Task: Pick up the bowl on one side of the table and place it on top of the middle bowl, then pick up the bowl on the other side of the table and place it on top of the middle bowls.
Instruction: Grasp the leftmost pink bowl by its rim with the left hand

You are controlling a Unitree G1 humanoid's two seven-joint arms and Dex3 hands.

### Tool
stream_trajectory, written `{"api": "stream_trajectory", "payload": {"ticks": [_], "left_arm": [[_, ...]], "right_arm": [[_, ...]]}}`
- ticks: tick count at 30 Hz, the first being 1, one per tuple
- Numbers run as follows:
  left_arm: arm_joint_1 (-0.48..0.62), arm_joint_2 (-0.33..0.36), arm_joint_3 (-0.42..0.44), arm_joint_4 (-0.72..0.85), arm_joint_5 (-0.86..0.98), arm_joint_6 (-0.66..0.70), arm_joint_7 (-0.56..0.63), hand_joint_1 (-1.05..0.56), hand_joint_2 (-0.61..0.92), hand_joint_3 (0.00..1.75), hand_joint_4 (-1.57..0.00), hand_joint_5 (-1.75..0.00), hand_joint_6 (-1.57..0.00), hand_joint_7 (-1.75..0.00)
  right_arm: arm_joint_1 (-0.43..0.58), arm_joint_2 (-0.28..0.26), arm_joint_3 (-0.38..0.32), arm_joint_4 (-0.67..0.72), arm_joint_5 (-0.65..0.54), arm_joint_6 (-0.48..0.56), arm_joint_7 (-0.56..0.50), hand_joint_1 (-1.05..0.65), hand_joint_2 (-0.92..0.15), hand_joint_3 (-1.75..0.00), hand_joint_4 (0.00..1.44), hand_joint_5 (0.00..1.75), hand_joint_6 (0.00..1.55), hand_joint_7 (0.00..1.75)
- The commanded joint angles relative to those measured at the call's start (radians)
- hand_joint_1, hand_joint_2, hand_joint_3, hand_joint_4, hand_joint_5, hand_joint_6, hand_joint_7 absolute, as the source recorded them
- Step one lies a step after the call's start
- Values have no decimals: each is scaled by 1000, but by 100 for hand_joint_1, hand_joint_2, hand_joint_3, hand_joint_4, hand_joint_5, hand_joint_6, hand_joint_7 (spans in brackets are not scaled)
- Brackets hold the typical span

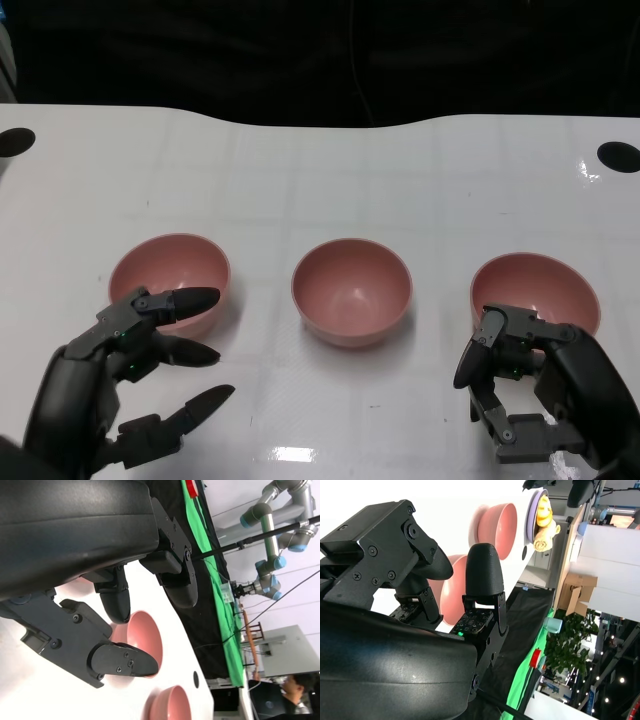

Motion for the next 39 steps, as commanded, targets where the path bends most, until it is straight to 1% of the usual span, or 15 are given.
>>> {"api": "stream_trajectory", "payload": {"ticks": [1, 4, 10, 13, 16, 19, 21, 22, 25, 26, 31, 34, 39], "left_arm": [[-16, 95, 22, -138, 152, 77, 24, -45, 86, 6, -28, -80, -35, -24], [-32, 128, 15, -189, 215, 144, 17, -47, 86, 3, -21, -76, -31, -19], [-81, 186, -21, -244, 404, 271, 15, -45, 83, 0, -18, -73, -30, -15], [-111, 205, -70, -254, 525, 347, 5, -46, 84, 0, -14, -70, -30, -13], [-135, 219, -116, -237, 621, 373, 19, -47, 85, 0, -18, -64, -35, -9], [-179, 232, -188, -176, 768, 408, 32, -47, 86, 0, -24, -59, -37, -6], [-210, 230, -227, -134, 849, 441, 38, -47, 86, 0, -29, -51, -39, -4], [-221, 226, -239, -120, 871, 452, 39, -46, 86, 0, -34, -43, -40, -2], [-278, 224, -292, -38, 955, 497, 30, -47, 87, 0, -40, -32, -40, 0], [-286, 224, -300, -26, 966, 505, 30, -48, 88, 0, -41, -30, -40, 0], [-390, 212, -367, 145, 1034, 552, 58, -51, 89, 0, -45, -26, -42, -1], [-443, 208, -397, 253, 1054, 572, 87, -51, 90, 0, -52, -20, -46, -1], [-499, 209, -434, 385, 1050, 572, 147, -48, 91, 0, -62, -15, -53, -3]], "right_arm": [[0, -3, -4, -7, 16, 0, 2, 4, -40, -137, 78, 168, 76, 141], [-3, -3, -6, -1, 20, 0, 4, 4, -40, -136, 78, 168, 76, 141], [-4, -6, -7, -7, 13, 12, 0, 4, -41, -135, 77, 168, 76, 140], [-5, -6, -8, -4, 13, 9, 0, 5, -42, -133, 77, 167, 76, 140], [-5, -5, -8, -3, 12, 5, -2, 6, -42, -133, 77, 167, 76, 140], [-2, -4, -7, -5, 12, 6, -2, 6, -43, -132, 77, 167, 76, 140], [-1, -3, -6, -5, 11, 4, -3, 6, -43, -132, 77, 167, 76, 140], [-1, -3, -6, -5, 10, 3, -3, 6, -43, -132, 77, 167, 76, 140], [3, -2, -5, -9, 10, 4, -4, 6, -43, -132, 77, 167, 76, 140], [4, -2, -5, -10, 10, 4, -4, 6, -43, -132, 77, 167, 76, 140], [8, -4, -4, -20, 8, 6, -4, 2, -42, -132, 77, 168, 76, 140], [12, -3, -3, -27, 8, 7, -5, -3, -41, -132, 78, 167, 77, 140], [17, -2, -1, -44, 6, 22, -7, -3, -40, -134, 78, 166, 77, 139]]}}
